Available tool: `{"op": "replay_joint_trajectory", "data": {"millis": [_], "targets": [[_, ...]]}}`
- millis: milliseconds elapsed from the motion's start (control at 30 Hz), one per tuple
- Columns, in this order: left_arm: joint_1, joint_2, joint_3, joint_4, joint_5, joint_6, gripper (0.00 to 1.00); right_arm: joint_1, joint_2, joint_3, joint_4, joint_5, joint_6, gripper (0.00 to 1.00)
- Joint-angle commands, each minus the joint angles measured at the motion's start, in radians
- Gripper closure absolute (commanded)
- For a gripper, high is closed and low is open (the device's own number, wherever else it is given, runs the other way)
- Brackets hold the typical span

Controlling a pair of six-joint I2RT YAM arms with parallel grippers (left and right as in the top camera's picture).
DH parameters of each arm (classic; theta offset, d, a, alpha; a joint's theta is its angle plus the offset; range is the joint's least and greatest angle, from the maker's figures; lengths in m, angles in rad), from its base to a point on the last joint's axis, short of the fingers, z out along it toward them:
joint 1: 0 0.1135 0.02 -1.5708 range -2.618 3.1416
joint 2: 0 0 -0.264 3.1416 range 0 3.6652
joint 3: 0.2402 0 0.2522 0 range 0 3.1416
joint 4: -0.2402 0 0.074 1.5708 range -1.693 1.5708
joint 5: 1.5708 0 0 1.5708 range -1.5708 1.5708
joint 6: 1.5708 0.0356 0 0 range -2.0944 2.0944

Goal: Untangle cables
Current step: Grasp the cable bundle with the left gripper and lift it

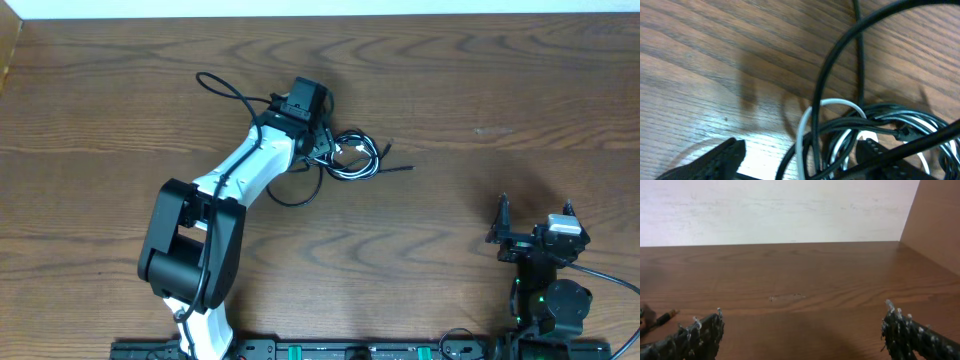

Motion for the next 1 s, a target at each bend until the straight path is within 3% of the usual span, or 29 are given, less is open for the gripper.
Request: {"op": "replay_joint_trajectory", "data": {"millis": [0,267,333,467,667,767,933,967], "targets": [[-0.031,0.012,-0.006,0.000,-0.006,-0.028,0.29,0.006,-0.005,-0.001,-0.003,0.008,-0.015,0.01],[-0.075,0.012,-0.006,-0.011,-0.018,-0.035,0.28,0.006,-0.005,-0.001,-0.003,0.008,-0.015,0.01],[-0.075,0.012,-0.011,-0.021,-0.018,-0.078,0.34,0.006,-0.005,-0.001,-0.003,0.008,-0.015,0.01],[-0.075,0.012,-0.045,-0.024,-0.043,-0.201,0.35,0.006,-0.005,-0.001,-0.003,0.008,-0.015,0.01],[-0.076,0.012,-0.048,-0.026,-0.044,-0.208,0.36,0.006,-0.005,-0.002,-0.003,0.008,-0.015,0.01],[-0.076,0.012,-0.048,-0.026,-0.060,-0.208,0.44,0.006,-0.005,-0.001,-0.003,0.008,-0.015,0.01],[-0.076,0.012,-0.048,-0.026,-0.063,-0.208,0.92,0.006,-0.005,-0.001,-0.003,0.008,-0.015,0.01],[-0.076,0.012,-0.048,-0.026,-0.063,-0.207,0.93,0.006,-0.005,-0.001,-0.003,0.008,-0.015,0.01]]}}
